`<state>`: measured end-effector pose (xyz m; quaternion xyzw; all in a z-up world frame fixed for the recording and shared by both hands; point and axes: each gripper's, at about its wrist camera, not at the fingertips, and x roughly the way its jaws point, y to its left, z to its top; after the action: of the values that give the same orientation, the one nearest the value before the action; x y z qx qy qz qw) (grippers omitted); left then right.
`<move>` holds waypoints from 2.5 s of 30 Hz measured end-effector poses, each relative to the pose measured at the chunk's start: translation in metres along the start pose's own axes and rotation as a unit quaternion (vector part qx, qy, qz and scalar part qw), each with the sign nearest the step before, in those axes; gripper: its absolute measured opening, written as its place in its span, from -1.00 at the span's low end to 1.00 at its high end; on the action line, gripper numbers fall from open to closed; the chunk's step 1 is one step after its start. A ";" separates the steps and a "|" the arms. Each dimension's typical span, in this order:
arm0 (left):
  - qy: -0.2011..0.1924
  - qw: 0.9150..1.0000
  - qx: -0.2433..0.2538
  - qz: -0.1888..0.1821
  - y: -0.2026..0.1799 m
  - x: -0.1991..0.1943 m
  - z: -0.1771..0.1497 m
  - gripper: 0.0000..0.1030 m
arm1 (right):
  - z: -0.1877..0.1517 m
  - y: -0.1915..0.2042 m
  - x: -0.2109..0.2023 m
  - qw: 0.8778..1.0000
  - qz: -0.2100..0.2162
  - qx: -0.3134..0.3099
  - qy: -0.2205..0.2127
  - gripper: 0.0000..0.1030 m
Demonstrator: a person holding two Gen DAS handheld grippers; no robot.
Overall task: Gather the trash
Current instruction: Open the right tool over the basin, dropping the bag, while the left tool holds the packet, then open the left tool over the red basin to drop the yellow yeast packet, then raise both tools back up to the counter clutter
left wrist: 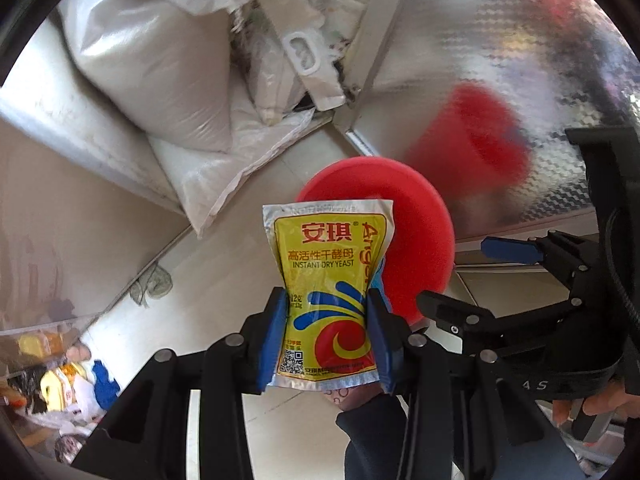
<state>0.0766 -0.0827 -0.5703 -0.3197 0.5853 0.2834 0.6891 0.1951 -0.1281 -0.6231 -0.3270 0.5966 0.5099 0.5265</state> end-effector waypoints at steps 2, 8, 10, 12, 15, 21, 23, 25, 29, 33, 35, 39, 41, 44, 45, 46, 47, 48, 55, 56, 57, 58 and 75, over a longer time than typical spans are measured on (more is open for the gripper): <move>-0.001 1.000 0.007 -0.001 -0.003 0.001 0.003 -0.27 | 0.001 -0.002 -0.003 1.000 -0.012 0.007 -0.001 0.73; 0.012 1.000 0.017 -0.017 -0.011 0.014 0.010 -0.27 | 0.000 -0.014 -0.007 0.999 -0.046 0.024 -0.002 0.79; 0.018 0.999 0.022 -0.022 -0.013 0.019 0.013 -0.26 | -0.002 -0.020 -0.009 0.998 -0.054 0.032 -0.003 0.79; 0.028 0.999 0.022 -0.034 -0.017 0.026 0.016 -0.22 | -0.004 -0.023 -0.009 0.998 -0.055 0.039 0.002 0.79; 0.039 0.998 0.027 -0.047 -0.021 0.034 0.020 -0.20 | -0.004 -0.029 -0.007 0.998 -0.049 0.046 0.010 0.79; 0.038 0.997 0.059 -0.024 -0.034 0.041 0.028 -0.17 | -0.005 -0.038 -0.006 0.996 -0.058 0.065 0.009 0.79; 0.047 0.997 0.056 -0.037 -0.034 0.044 0.033 -0.17 | -0.005 -0.041 -0.005 0.996 -0.048 0.072 0.011 0.79; 0.052 0.996 0.058 -0.040 -0.034 0.047 0.035 -0.17 | -0.004 -0.043 -0.006 0.996 -0.050 0.079 0.012 0.79; 0.040 0.997 0.054 -0.026 -0.035 0.049 0.038 -0.10 | -0.003 -0.045 -0.008 0.995 -0.053 0.082 0.010 0.79; 0.036 0.998 0.053 -0.020 -0.035 0.052 0.039 0.18 | -0.004 -0.045 -0.010 0.995 -0.056 0.077 0.011 0.79; 0.035 0.998 0.056 -0.013 -0.035 0.054 0.039 0.40 | -0.005 -0.046 -0.010 0.995 -0.062 0.075 0.012 0.79; 0.034 0.998 0.058 -0.022 -0.034 0.050 0.036 0.51 | -0.007 -0.044 -0.015 0.996 -0.067 0.065 0.011 0.79; 0.028 0.998 0.057 -0.017 -0.032 0.042 0.033 0.55 | -0.008 -0.041 -0.022 0.996 -0.070 0.062 0.005 0.79; 0.012 0.999 0.042 0.000 -0.025 0.017 0.028 0.59 | -0.006 -0.031 -0.037 0.996 -0.065 0.056 0.003 0.79; 0.005 0.999 0.033 0.007 -0.022 0.006 0.027 0.59 | -0.004 -0.026 -0.045 0.997 -0.060 0.053 0.001 0.79; -0.001 1.000 0.025 0.015 -0.019 -0.007 0.026 0.59 | -0.002 -0.021 -0.054 0.997 -0.056 0.047 -0.003 0.79; -0.008 1.000 0.018 0.023 -0.015 -0.021 0.025 0.59 | 0.000 -0.015 -0.065 0.998 -0.054 0.040 -0.008 0.79; -0.016 0.999 0.010 0.031 -0.011 -0.038 0.024 0.59 | 0.002 -0.008 -0.076 0.998 -0.051 0.034 -0.014 0.79; -0.046 0.995 -0.051 0.075 0.019 -0.164 0.016 0.59 | 0.018 0.057 -0.179 0.997 -0.047 -0.013 -0.051 0.79; -0.049 0.994 -0.060 0.078 0.022 -0.184 0.014 0.59 | 0.020 0.066 -0.195 0.997 -0.047 -0.021 -0.055 0.79; -0.056 0.993 -0.066 0.081 0.024 -0.205 0.013 0.59 | 0.022 0.074 -0.210 0.997 -0.045 -0.029 -0.060 0.79; -0.063 0.992 -0.070 0.086 0.025 -0.225 0.011 0.59 | 0.023 0.083 -0.226 0.996 -0.044 -0.034 -0.065 0.79; -0.182 0.976 -0.092 0.082 0.017 -0.442 0.011 0.64 | 0.025 0.163 -0.439 0.974 -0.088 -0.100 -0.185 0.79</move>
<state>0.0023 -0.0710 -0.1339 -0.2762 0.4457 0.4449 0.7260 0.1535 -0.1251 -0.1563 -0.3295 0.4038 0.5705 0.6347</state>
